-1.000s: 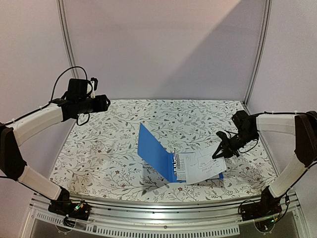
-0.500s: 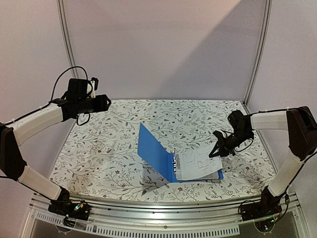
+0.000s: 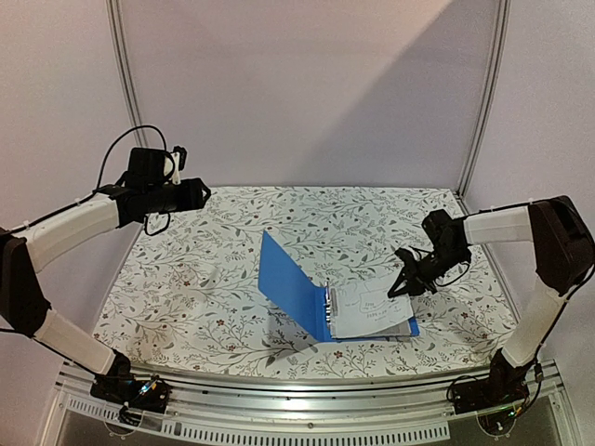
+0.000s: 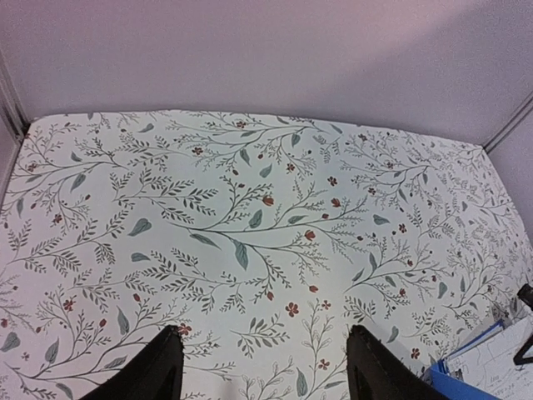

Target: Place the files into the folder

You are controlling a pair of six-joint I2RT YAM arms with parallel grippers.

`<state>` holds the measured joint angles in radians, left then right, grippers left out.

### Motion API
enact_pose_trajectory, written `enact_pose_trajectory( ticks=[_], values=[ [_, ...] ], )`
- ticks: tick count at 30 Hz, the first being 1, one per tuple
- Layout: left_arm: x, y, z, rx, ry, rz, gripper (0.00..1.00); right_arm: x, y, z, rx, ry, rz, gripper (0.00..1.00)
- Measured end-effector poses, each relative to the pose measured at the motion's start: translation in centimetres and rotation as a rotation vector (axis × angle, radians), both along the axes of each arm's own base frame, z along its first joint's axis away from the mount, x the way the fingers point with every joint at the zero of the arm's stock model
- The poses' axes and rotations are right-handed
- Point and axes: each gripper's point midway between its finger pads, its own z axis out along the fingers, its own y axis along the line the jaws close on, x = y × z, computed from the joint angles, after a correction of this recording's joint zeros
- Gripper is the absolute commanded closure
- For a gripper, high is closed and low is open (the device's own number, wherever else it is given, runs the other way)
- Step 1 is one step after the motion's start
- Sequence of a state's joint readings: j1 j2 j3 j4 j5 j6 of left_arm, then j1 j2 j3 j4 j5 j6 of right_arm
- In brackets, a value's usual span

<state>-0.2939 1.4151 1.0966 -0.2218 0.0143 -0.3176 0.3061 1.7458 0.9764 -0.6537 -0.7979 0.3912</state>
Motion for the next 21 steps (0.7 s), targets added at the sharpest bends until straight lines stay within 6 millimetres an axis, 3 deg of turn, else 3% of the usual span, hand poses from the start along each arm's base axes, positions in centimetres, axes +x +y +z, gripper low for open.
enact_pose_trajectory(
  ticks=[10,21],
  values=[
    [0.0,-0.1,-0.1,-0.009,0.004,-0.006,0.33,-0.1,1.3,-0.6,0.011,0.005,0.018,1.00],
    [0.0,-0.4,-0.3,-0.017,0.012,-0.017,0.33,-0.1,0.9,-1.4,-0.034,0.002,0.014,1.00]
  ],
)
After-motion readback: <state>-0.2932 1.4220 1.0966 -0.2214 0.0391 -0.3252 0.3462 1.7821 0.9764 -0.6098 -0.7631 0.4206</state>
